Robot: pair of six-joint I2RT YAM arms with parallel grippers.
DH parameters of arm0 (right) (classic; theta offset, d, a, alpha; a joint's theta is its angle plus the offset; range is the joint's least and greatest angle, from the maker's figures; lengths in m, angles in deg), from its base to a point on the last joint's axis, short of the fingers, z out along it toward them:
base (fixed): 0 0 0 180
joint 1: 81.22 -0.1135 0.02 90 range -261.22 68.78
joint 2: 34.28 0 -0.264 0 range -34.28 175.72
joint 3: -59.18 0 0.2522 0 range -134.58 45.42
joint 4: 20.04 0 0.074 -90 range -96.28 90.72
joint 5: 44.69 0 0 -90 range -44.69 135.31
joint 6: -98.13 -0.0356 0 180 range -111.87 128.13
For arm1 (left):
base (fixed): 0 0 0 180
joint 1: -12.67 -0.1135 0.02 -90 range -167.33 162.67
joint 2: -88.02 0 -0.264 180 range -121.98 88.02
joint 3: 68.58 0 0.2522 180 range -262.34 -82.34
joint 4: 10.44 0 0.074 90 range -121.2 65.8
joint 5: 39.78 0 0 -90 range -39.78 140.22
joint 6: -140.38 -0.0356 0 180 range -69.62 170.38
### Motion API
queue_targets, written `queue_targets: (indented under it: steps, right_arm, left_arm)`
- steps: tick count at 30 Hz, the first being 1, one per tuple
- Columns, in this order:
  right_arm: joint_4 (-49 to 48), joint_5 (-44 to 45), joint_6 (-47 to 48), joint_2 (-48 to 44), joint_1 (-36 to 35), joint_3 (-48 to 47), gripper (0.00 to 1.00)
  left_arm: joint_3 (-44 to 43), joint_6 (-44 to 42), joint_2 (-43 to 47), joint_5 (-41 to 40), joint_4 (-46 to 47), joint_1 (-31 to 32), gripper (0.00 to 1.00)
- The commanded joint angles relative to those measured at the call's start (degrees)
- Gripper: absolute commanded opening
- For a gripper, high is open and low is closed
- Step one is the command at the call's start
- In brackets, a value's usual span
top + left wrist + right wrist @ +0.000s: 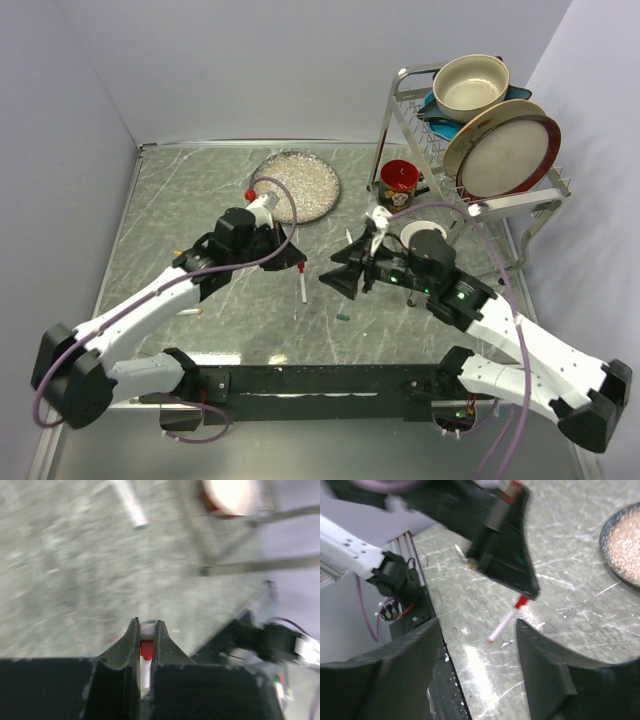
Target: Insert the pens into the pen caps
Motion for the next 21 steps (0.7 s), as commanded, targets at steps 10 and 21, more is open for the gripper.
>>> queue_targets:
  steps: [10,21]
  right_arm:
    - [5.3,2.9,-1.8,-11.0,-2.6,-0.1,0.81]
    - [10.6,19.9,-5.3,-8.2,-2.9,-2.6,0.8]
  left_arm:
    - [-0.3,-0.6,-22.4,-8.6,1.3,-2.9,0.11]
    - [-0.6,-0.1,-23.7,-11.7,-1.4,-3.8,0.45]
